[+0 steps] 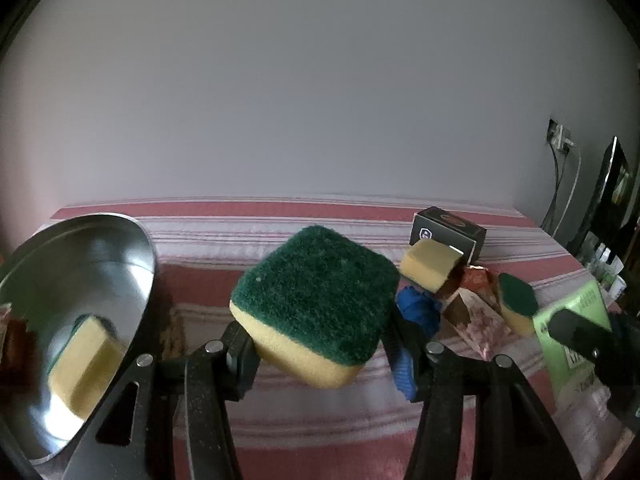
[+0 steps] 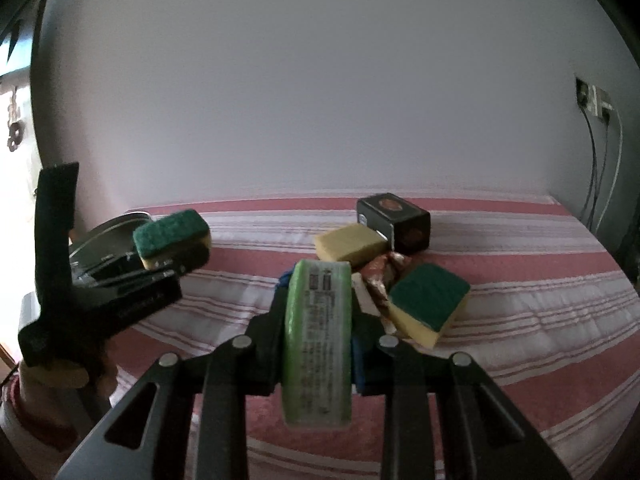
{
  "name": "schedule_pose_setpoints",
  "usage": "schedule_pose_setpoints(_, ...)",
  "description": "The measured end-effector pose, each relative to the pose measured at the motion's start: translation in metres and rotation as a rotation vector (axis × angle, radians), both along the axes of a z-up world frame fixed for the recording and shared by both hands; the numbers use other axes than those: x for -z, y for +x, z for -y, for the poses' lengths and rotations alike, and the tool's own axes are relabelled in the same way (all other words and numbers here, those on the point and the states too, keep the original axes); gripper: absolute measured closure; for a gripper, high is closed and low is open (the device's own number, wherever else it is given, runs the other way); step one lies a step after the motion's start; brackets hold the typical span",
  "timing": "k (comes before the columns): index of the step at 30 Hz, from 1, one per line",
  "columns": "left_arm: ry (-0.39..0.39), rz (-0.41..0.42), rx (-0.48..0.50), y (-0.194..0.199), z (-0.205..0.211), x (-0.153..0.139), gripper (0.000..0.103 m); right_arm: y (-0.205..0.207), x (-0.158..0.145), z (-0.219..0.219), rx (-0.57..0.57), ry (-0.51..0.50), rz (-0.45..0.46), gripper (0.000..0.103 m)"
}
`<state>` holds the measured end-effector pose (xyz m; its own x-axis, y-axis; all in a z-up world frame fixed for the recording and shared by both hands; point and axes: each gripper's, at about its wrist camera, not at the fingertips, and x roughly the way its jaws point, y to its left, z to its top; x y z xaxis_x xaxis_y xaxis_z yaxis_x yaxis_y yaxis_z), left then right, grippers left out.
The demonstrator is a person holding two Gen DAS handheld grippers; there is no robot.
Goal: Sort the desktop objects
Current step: 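Carry the green sponge and tissue pack toward the silver tin, then open both grippers to drop the sponge and tissue pack into the tin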
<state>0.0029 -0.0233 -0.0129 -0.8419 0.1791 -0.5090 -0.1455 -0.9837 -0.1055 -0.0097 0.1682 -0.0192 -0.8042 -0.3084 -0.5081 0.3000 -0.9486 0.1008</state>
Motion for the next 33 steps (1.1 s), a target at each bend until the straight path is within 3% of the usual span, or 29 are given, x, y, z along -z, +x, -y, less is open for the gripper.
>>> schedule_pose_setpoints(9,-0.005,-0.085,-0.036,0.038,0.024,-0.019,0.047,0.005,-0.014,0.039,-0.097,-0.001,-0.042,0.077)
schedule_pose_setpoints(24,-0.033,-0.101,-0.358,0.044,0.136,-0.041,0.047,-0.001,-0.034,0.163,-0.36,-0.035,-0.089,0.077)
schedule_pose_setpoints(33,-0.073,-0.019,-0.535,0.034,0.2,-0.032,0.047,-0.02,-0.036,0.227,-0.455,-0.08,-0.077,0.077)
